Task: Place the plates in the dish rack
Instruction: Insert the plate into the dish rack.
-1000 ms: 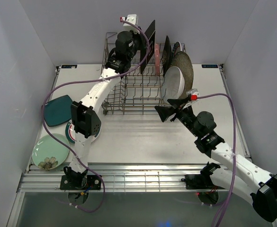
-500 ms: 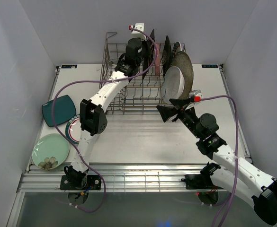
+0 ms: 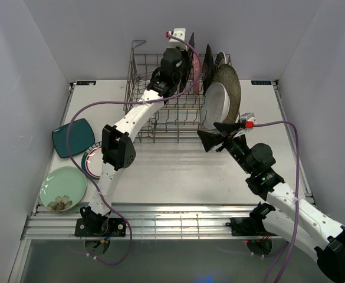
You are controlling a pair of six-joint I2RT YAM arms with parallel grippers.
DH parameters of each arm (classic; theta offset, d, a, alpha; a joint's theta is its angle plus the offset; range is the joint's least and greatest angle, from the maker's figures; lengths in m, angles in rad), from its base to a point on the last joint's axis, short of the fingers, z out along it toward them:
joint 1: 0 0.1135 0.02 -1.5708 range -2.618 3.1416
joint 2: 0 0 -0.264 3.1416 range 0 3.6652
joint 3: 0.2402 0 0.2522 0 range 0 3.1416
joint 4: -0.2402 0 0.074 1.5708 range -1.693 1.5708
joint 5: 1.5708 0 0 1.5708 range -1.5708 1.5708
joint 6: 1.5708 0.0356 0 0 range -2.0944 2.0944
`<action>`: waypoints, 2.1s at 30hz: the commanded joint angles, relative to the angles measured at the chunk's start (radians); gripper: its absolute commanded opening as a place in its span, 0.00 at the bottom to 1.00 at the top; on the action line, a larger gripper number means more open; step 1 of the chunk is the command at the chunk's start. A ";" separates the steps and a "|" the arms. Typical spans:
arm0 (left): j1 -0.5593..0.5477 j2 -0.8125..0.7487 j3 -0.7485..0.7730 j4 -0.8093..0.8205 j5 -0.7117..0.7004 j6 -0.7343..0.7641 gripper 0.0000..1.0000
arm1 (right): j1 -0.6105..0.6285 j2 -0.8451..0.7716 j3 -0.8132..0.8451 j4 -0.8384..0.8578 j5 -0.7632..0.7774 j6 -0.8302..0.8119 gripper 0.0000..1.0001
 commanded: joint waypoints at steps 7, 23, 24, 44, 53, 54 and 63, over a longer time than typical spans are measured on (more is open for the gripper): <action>-0.033 -0.088 0.051 0.274 0.036 0.039 0.00 | 0.003 -0.029 -0.017 0.029 0.029 -0.019 0.90; -0.083 -0.106 -0.004 0.337 -0.087 0.098 0.00 | 0.003 -0.075 -0.037 0.007 0.035 -0.032 0.90; -0.085 -0.109 -0.007 0.339 -0.093 0.100 0.00 | 0.003 -0.077 -0.037 0.006 0.036 -0.032 0.90; -0.112 -0.138 -0.116 0.515 -0.228 0.183 0.00 | 0.002 -0.105 -0.046 -0.010 0.044 -0.039 0.90; -0.121 -0.153 -0.167 0.615 -0.242 0.264 0.00 | 0.002 -0.105 -0.044 -0.011 0.042 -0.041 0.90; -0.121 -0.152 -0.165 0.618 -0.240 0.270 0.00 | 0.002 -0.106 -0.044 -0.011 0.042 -0.041 0.90; -0.123 -0.140 -0.139 0.621 -0.219 0.272 0.00 | 0.002 -0.118 -0.047 -0.020 0.049 -0.044 0.90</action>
